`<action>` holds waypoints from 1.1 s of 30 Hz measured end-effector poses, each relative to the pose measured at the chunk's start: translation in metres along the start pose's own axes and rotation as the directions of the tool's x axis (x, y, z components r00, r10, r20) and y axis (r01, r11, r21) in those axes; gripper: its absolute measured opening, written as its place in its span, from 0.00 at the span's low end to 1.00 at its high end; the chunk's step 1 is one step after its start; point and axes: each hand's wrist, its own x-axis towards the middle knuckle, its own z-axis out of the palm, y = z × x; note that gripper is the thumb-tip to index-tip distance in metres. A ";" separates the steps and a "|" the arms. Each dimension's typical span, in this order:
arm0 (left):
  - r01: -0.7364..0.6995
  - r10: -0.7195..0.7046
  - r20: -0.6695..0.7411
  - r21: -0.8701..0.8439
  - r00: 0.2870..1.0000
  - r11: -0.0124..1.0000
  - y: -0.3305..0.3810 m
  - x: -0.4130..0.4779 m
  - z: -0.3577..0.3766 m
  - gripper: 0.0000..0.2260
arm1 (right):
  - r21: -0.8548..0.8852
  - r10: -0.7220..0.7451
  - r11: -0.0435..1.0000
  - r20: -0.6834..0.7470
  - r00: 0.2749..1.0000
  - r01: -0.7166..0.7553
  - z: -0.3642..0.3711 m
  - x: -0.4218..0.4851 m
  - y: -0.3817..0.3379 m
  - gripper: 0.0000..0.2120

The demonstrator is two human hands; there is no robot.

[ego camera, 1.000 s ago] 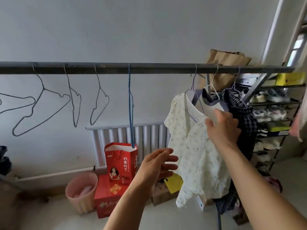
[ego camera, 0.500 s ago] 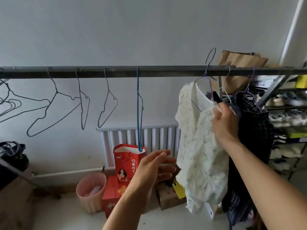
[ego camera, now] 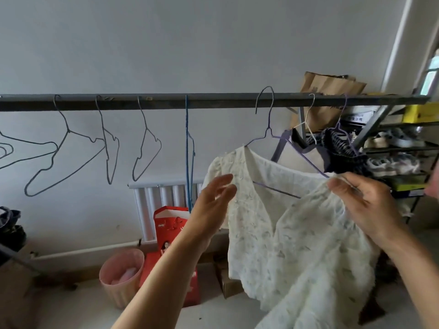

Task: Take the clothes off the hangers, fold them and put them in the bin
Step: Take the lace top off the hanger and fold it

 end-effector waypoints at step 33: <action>-0.338 0.364 -0.303 0.135 0.881 0.931 0.009 -0.033 -0.061 0.08 | 0.154 0.106 0.985 -0.234 0.966 -0.071 -0.012 -0.039 0.002 0.24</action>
